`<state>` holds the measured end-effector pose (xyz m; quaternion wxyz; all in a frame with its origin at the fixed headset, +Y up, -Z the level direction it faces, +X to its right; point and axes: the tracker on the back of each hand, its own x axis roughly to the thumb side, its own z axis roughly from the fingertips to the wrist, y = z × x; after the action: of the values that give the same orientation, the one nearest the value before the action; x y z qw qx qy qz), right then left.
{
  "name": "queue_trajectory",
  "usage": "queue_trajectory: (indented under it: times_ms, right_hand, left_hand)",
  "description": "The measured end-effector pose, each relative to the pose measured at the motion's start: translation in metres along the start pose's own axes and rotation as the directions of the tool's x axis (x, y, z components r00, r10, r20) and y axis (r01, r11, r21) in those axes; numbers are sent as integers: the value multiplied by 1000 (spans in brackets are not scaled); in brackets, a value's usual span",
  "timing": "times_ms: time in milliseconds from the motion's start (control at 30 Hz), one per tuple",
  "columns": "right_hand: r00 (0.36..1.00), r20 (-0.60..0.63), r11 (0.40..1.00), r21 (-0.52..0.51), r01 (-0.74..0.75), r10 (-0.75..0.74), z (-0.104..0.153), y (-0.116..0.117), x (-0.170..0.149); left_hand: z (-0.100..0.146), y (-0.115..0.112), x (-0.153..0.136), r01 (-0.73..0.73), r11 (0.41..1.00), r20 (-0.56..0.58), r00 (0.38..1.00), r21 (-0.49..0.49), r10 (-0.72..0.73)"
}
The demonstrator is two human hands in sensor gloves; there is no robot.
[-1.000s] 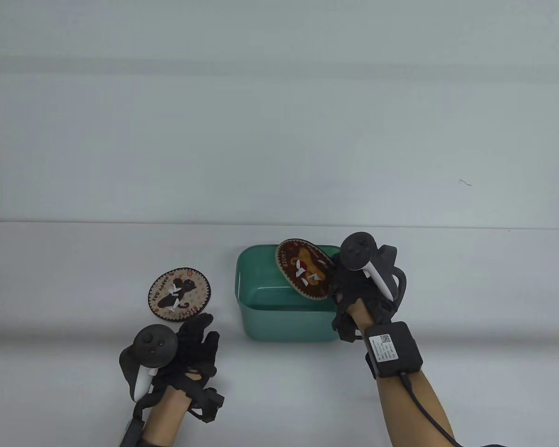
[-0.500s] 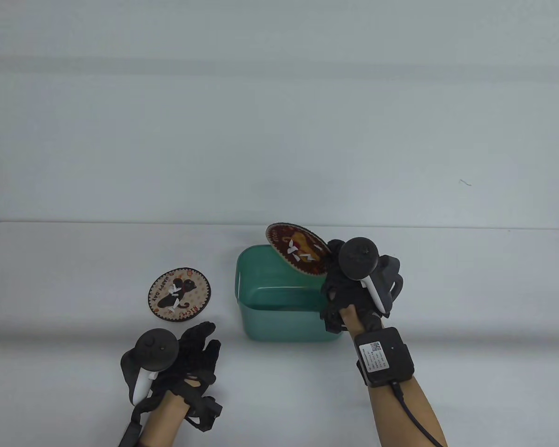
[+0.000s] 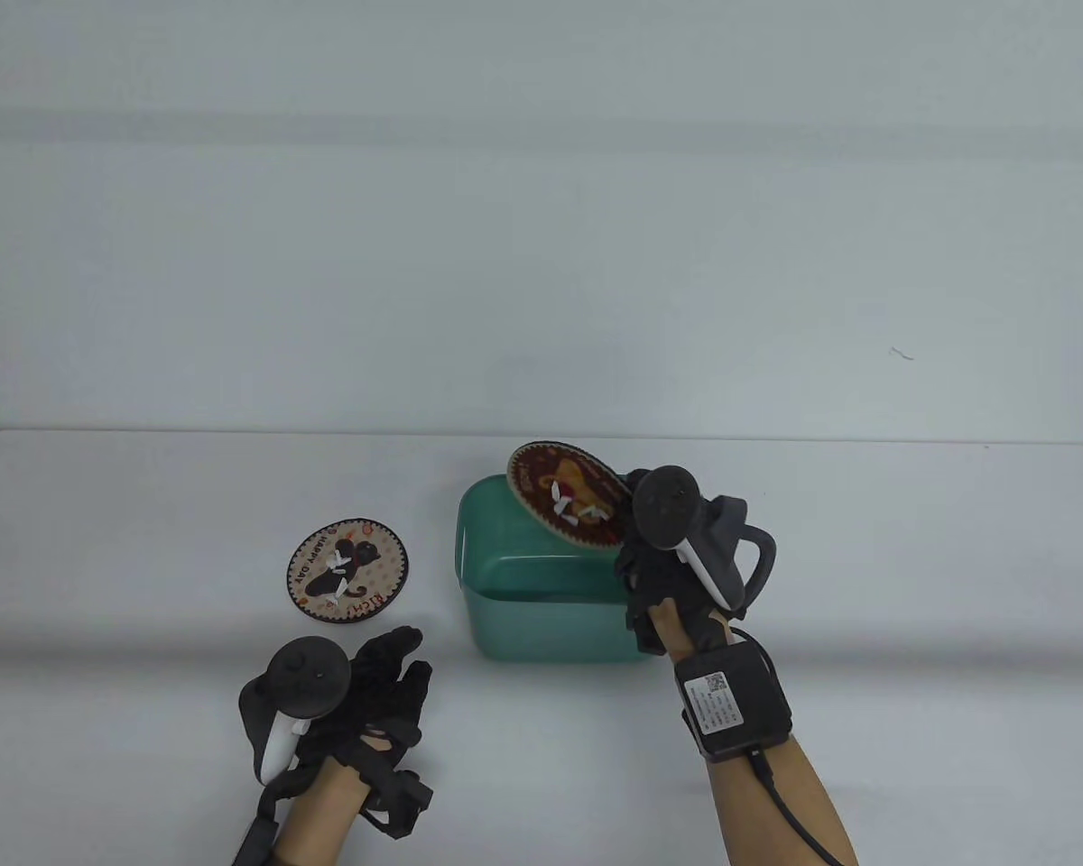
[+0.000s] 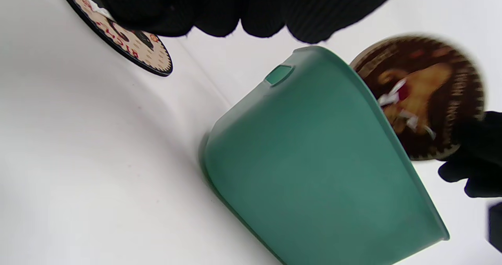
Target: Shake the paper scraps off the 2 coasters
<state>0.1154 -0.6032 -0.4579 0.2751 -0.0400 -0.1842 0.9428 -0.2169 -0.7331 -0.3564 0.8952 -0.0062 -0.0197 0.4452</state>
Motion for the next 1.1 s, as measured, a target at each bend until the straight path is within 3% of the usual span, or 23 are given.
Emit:
queue_trajectory:
  times_ms: [67,100,167,200,267,300,333,400,433,467,500,533,567,633,667,700,733,767,800,833,867,933,1100]
  right_hand:
    - [992,-20,966,230,-118,126,-4,8,4]
    - [969,17,956,162,-246,246,-3,0,3]
    - [998,-13,997,-31,-64,64,-2,-3,-1]
    - [999,4,997,64,43,-43,-5,3,0]
    - [984,7,955,237,-176,180,-7,7,4]
    - [966,37,958,124,-257,255,-5,1,2]
    - [993,-13,993,5,-119,119,-5,0,-1]
    - [999,-27,994,97,41,-39,-6,7,-2]
    - [995,-18,970,224,-92,98,-9,12,1]
    - [979,1,952,232,-199,205,-8,10,2]
    - [967,34,961,109,-254,252,-7,4,0]
    - [992,-11,992,3,-122,122,-5,3,-3]
    - [1000,-22,999,47,4,-3,-6,7,-4]
    - [990,-12,969,209,-132,138,-10,12,0]
    - [968,24,953,170,-251,250,-8,7,0]
    - [979,9,979,9,-205,205,-6,0,-4]
    - [993,-11,993,-37,-114,113,-6,1,-6]
    - [1000,-6,999,39,15,-15,-9,6,-6]
    - [999,-25,981,189,-37,43,-11,12,-5]
    - [983,-16,963,204,-176,183,-9,9,-5]
    - [974,16,968,108,-224,224,-9,6,-6]
    - [998,-46,992,120,-28,34,-9,8,-10]
    - [999,-24,990,138,40,-37,-9,10,-12]
  left_hand:
    - [0,0,0,2,1000,-2,1000,-3,-2]
    - [0,0,0,3,1000,-3,1000,-5,-3]
    - [0,-1,0,3,1000,-4,1000,-9,-3]
    - [0,-1,0,4,1000,-4,1000,-11,-4]
    - [-1,-1,0,5,1000,-6,1000,-14,-5]
    - [-1,-1,0,3,1000,-7,1000,-16,-3]
    - [-1,-1,0,1,1000,-7,1000,-17,-2]
    - [-1,-1,0,2,1000,-7,1000,-17,-2]
    - [-1,-1,0,2,1000,-9,1000,-18,-2]
    - [-1,-1,-1,0,1000,-10,1000,-17,0]
    - [-1,-1,-1,-2,1000,-11,1000,-17,2]
    - [-1,-1,-1,-3,1000,-12,1000,-18,2]
    - [-1,-1,-1,-1,1000,-12,1000,-18,0]
    - [-2,-1,-1,2,1000,-14,1000,-20,-2]
    - [-2,-1,-1,0,1000,-15,1000,-22,-1]
    - [-2,-2,-1,0,1000,-15,1000,-24,0]
    - [-2,-2,-1,1,1000,-14,1000,-25,-1]
    - [-2,-1,-1,4,1000,-13,1000,-26,-4]
    - [-2,-1,-1,6,1000,-13,1000,-26,-6]
    - [-3,-1,-1,5,1000,-14,1000,-27,-6]
    - [-2,-1,-1,4,1000,-13,1000,-25,-4]
    - [0,4,5,41,999,-1,999,27,-41]
    - [-1,24,56,109,977,163,977,183,-140]
